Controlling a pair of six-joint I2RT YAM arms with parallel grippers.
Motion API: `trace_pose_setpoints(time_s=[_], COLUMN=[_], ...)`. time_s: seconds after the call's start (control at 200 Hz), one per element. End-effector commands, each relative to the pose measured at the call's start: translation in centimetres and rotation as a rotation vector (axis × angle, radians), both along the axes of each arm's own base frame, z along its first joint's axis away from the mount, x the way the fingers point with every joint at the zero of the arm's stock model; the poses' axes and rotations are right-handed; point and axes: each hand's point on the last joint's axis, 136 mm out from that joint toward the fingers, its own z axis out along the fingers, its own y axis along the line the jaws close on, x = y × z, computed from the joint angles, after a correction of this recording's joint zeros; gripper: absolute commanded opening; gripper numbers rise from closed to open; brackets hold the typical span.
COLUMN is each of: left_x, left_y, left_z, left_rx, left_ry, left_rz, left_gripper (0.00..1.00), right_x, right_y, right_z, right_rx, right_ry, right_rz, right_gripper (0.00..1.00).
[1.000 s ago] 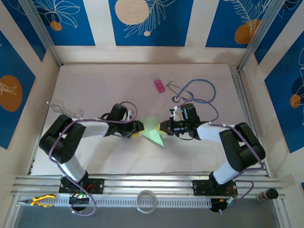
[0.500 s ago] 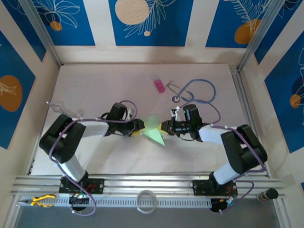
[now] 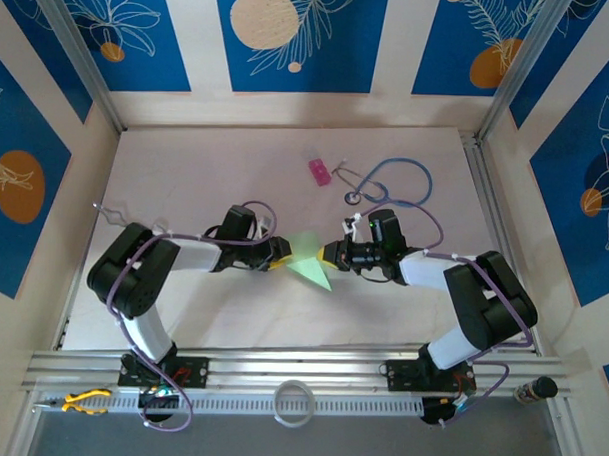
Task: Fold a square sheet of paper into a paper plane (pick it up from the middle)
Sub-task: Fourth fold the wing at the center of the table.
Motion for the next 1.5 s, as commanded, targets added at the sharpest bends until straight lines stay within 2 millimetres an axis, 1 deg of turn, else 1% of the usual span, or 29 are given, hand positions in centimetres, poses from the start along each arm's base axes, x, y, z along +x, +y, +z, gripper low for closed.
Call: trace_pose_setpoints(time_s=[0.0, 0.11, 0.255, 0.465, 0.55, 0.715, 0.785, 0.865, 0.935, 1.005, 1.07, 1.145, 1.24, 1.275, 1.336, 1.391, 1.401, 1.411, 1.421, 1.496], left_x=[0.9, 1.0, 0.9, 0.9, 0.9, 0.8, 0.8, 0.8, 0.7, 0.6, 0.4, 0.2, 0.0, 0.0, 0.0, 0.1, 0.1, 0.1, 0.1, 0.1], left_y=[-0.5, -0.4, -0.3, -0.1, 0.0, 0.1, 0.1, 0.4, 1.0, 1.4, 1.7, 2.0, 2.2, 2.2, 2.4, 2.5, 2.4, 2.5, 2.5, 2.6], left_z=[0.7, 0.7, 0.4, 0.3, 0.3, 0.3, 0.3, 0.4, 0.6, 1.0, 1.4, 1.5, 1.9, 2.1, 2.4, 2.9, 3.0, 3.1, 3.1, 3.6], left_rx=[-0.049, -0.048, -0.039, -0.022, -0.023, -0.021, -0.018, -0.009, 0.000, 0.004, 0.007, 0.006, -0.006, -0.009, -0.011, -0.012, -0.013, -0.011, -0.010, 0.004], left_ry=[-0.009, -0.008, -0.003, -0.007, -0.008, -0.009, -0.013, -0.012, -0.018, -0.019, -0.015, -0.004, 0.005, 0.003, 0.002, -0.005, -0.007, -0.007, -0.009, -0.014], left_rz=[0.007, 0.010, 0.015, 0.019, 0.020, 0.024, 0.026, 0.043, 0.077, 0.105, 0.125, 0.150, 0.179, 0.187, 0.202, 0.209, 0.210, 0.210, 0.210, 0.211], left_gripper=[0.37, 0.32, 0.22, 0.15, 0.09, 0.07, 0.04, 0.02, 0.00, 0.00, 0.00, 0.00, 0.00, 0.00, 0.00, 0.00, 0.00, 0.00, 0.00, 0.00], right_x=[-0.4, -0.5, -0.5, -0.5, -0.5, -0.5, -0.5, -0.5, -0.5, -0.5, -0.4, -0.5, -0.8, -1.1, -1.5, -2.2, -2.0, -2.4, -2.3, -3.3], right_y=[0.0, -0.1, -0.1, -0.3, -0.3, -0.4, -0.6, -0.8, -1.5, -2.8, -4.0, -4.6, -4.3, -3.9, -3.0, -1.6, -1.6, -1.0, -1.0, 1.2], right_z=[0.4, 0.2, -0.1, -0.4, -0.4, -0.6, -0.7, -1.0, -1.4, -2.1, -2.0, -1.1, 0.4, 0.8, 0.9, 0.8, 0.8, 0.8, 0.8, 1.0], right_rx=[0.021, 0.016, 0.011, -0.001, -0.001, -0.009, -0.019, -0.049, -0.122, -0.234, -0.315, -0.345, -0.378, -0.400, -0.478, -0.556, -0.582, -0.587, -0.609, -0.670], right_ry=[0.000, 0.003, 0.007, 0.014, 0.013, 0.017, 0.019, 0.019, 0.009, 0.004, -0.026, -0.092, -0.205, -0.259, -0.384, -0.564, -0.593, -0.636, -0.664, -0.881], right_rz=[0.014, 0.012, 0.013, 0.005, 0.006, 0.002, -0.003, -0.002, -0.003, -0.020, -0.044, -0.063, -0.048, -0.030, -0.003, 0.059, 0.048, 0.081, 0.072, 0.149], right_gripper=[0.01, 0.01, 0.01, 0.02, 0.02, 0.02, 0.03, 0.08, 0.15, 0.23, 0.30, 0.37, 0.38, 0.38, 0.38, 0.38, 0.38, 0.38, 0.39, 0.39])
